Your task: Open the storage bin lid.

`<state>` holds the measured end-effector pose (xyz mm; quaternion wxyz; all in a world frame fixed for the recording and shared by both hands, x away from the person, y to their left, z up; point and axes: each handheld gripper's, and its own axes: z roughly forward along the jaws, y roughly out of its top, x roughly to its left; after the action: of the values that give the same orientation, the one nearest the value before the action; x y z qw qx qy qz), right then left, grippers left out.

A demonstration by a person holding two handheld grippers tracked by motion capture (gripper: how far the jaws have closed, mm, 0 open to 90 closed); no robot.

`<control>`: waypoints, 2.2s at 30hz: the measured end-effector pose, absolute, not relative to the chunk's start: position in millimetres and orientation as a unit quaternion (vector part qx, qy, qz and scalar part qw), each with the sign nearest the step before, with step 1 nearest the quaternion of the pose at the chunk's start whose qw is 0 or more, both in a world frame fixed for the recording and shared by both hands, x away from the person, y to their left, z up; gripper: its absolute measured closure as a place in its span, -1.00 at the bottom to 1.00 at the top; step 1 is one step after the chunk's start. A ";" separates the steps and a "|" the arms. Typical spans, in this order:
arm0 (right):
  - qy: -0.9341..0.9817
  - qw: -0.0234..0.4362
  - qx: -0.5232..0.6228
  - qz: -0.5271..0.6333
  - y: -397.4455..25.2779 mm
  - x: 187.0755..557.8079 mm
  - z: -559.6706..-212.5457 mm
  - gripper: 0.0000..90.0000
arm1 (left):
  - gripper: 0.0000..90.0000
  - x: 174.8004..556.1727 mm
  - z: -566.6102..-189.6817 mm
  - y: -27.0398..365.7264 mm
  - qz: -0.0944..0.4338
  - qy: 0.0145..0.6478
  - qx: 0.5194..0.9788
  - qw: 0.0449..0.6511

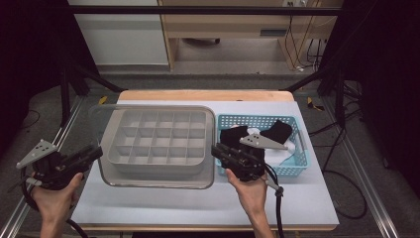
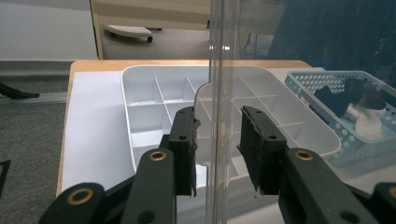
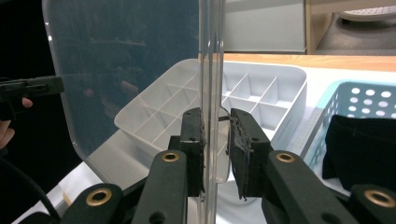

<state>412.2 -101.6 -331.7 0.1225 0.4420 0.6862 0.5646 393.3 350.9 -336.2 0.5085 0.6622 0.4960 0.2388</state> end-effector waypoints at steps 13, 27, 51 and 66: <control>0.699 0.114 0.438 0.554 -96.9 393.9 -345.2 0.69 | 0.46 370.6 -357.9 357.1 0.229 0.504 0.662 0.504; 0.709 0.088 0.444 0.540 -96.5 376.8 -365.7 0.70 | 0.46 354.7 -378.9 359.3 0.212 0.513 0.672 0.490; 0.723 0.053 0.463 0.510 -97.9 363.4 -404.8 0.70 | 0.45 339.7 -411.0 356.1 0.189 0.529 0.690 0.457; 0.729 0.020 0.479 0.488 -99.7 356.2 -430.2 0.70 | 0.45 325.6 -437.1 353.9 0.162 0.547 0.704 0.422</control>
<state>356.2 -99.7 -430.2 0.0197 0.4793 0.7293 0.4878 325.6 353.9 -437.1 0.4224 0.7044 0.5469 0.1619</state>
